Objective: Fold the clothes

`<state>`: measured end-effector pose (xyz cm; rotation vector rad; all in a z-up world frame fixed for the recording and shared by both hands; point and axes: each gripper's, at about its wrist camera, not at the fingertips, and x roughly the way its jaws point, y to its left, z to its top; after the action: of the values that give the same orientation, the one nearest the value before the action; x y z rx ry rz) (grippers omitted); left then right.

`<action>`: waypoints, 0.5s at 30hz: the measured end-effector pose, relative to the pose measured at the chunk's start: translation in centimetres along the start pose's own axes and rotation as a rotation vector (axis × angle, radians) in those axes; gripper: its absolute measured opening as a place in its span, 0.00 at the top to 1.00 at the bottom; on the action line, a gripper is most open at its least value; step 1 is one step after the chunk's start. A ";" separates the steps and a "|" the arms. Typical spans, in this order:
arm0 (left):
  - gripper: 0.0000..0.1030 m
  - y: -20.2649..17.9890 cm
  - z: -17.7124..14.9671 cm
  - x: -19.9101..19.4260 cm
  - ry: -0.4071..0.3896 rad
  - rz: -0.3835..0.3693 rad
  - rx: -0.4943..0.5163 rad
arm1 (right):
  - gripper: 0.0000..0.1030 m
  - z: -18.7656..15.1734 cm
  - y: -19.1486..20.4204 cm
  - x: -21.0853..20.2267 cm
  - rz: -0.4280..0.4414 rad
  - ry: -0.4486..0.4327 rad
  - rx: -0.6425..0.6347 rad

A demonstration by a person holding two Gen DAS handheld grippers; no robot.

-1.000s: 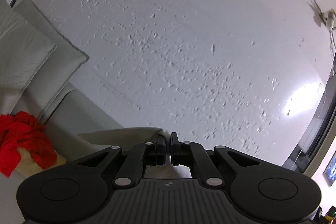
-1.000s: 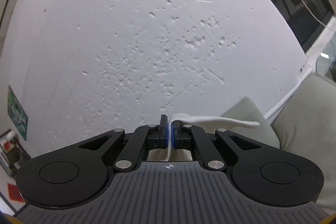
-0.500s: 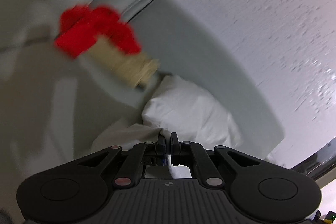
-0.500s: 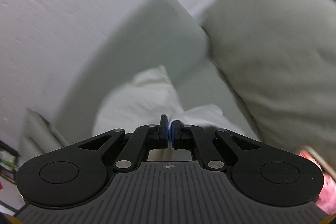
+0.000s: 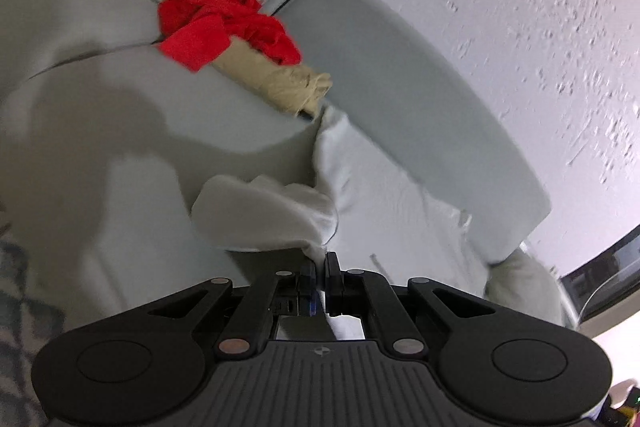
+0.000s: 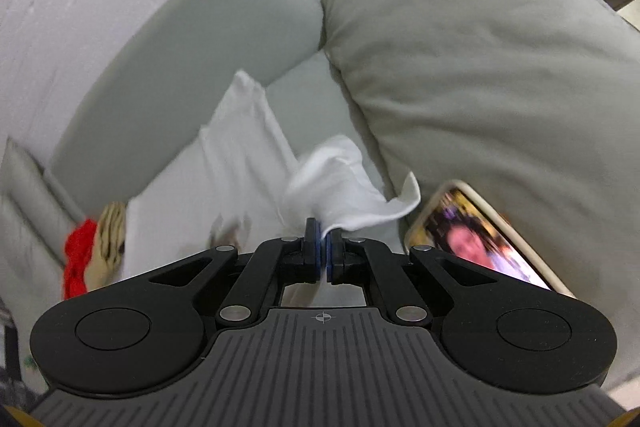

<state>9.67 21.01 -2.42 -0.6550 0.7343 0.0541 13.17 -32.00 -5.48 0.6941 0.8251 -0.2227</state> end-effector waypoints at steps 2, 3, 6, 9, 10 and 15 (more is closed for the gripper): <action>0.98 0.5 -1.2 0.3 0.019 0.034 0.006 | 0.98 -1.1 -0.5 -0.5 -0.034 0.004 -0.030; 0.98 0.8 -1.8 0.4 0.029 0.050 0.008 | 0.98 -1.5 -0.8 -0.4 -0.055 0.002 -0.035; 0.98 1.6 -3.2 1.0 0.053 0.107 0.013 | 0.98 -2.6 -2.0 -0.6 -0.088 0.012 -0.028; 0.91 2.0 -3.9 2.2 0.123 0.222 0.046 | 0.92 -3.2 -2.6 0.4 -0.107 0.070 -0.063; 0.91 2.0 -4.0 2.6 0.154 0.266 0.062 | 0.84 -3.4 -2.8 0.9 -0.116 0.095 -0.078; 0.82 0.9 -4.9 0.6 0.171 0.346 0.172 | 0.55 -3.7 -3.6 -1.1 -0.142 0.100 -0.122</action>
<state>6.95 18.80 -6.03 -0.3656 1.0005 0.2527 8.65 -32.40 -8.20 0.5354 0.9766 -0.2649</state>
